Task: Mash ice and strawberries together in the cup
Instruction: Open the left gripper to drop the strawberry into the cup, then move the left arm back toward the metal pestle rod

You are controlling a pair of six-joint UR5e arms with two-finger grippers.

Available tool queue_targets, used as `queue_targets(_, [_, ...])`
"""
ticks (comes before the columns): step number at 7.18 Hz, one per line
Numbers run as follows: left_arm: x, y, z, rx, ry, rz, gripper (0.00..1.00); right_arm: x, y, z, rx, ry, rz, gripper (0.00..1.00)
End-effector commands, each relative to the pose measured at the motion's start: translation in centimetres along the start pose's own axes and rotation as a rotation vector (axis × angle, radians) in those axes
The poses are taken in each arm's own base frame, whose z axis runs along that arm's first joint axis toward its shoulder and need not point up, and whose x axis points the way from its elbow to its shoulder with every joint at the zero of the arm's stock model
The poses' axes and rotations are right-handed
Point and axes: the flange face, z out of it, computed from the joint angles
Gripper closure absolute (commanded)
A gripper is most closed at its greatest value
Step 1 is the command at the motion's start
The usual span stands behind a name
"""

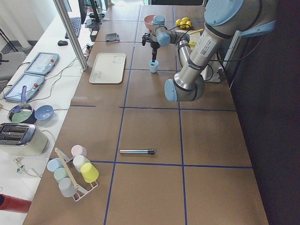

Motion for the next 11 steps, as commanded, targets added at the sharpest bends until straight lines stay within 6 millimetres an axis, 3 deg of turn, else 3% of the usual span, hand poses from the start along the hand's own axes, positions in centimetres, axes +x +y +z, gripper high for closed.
queue_targets(1, [-15.2, -5.9, -2.4, -0.044, -0.029, 0.168, 0.00, 0.0, 0.1, 0.0, 0.001, 0.000, 0.001, 0.00])
queue_targets(2, [-22.7, -10.0, -4.2, -0.047, -0.056, 0.243, 0.00, 0.0, 0.1, -0.1, 0.002, 0.000, 0.000, 0.00])
queue_targets(4, [-37.6, -13.7, -6.7, -0.079, -0.086, 0.259, 0.00, 0.0, 0.0, 0.0, 0.000, 0.002, -0.001, 0.00])
queue_targets(6, [-52.8, -15.9, -7.7, -0.151, -0.042, 0.297, 0.00, 0.0, -0.1, -0.1, 0.003, 0.001, -0.001, 0.00])
queue_targets(7, [-59.5, -13.3, -6.2, -0.194, -0.008, 0.247, 0.00, -0.1, -0.1, -0.2, 0.005, 0.001, -0.003, 0.00])
queue_targets(9, [-65.0, -11.7, -2.5, -0.170, -0.009, 0.250, 0.00, -0.3, -0.2, -0.4, 0.007, 0.002, -0.007, 0.00])
queue_targets(11, [-68.0, -11.4, 0.4, -0.153, -0.011, 0.188, 0.00, -0.5, -0.2, -0.5, 0.011, 0.001, -0.011, 0.00])
